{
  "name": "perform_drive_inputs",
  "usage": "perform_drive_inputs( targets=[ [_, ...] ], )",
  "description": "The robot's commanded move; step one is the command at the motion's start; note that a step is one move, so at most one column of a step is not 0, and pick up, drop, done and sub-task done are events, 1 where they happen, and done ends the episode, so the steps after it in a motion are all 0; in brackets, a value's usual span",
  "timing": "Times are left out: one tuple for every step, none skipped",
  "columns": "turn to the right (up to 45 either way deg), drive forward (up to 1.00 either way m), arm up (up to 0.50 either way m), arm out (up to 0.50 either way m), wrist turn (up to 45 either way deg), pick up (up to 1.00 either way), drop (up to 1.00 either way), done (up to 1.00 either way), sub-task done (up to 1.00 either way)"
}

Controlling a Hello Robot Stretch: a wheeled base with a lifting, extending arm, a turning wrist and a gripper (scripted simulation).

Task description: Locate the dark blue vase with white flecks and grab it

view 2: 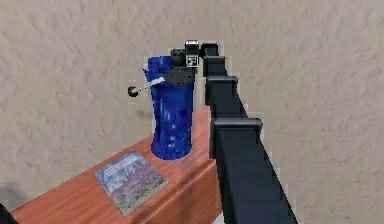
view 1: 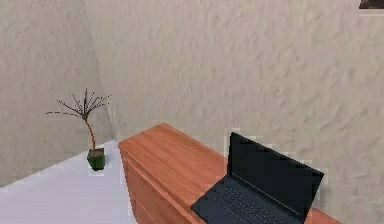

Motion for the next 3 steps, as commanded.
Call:
perform_drive_inputs(
  targets=[
    [0.0,0.00,0.00,0.00,27.0,0.00,0.00,0.00,0.00],
    [0.0,0.00,0.00,0.00,0.0,1.00,0.00,0.00,0.00],
    [0.0,0.00,0.00,0.00,0.0,0.00,0.00,1.00,0.00]
  ],
)
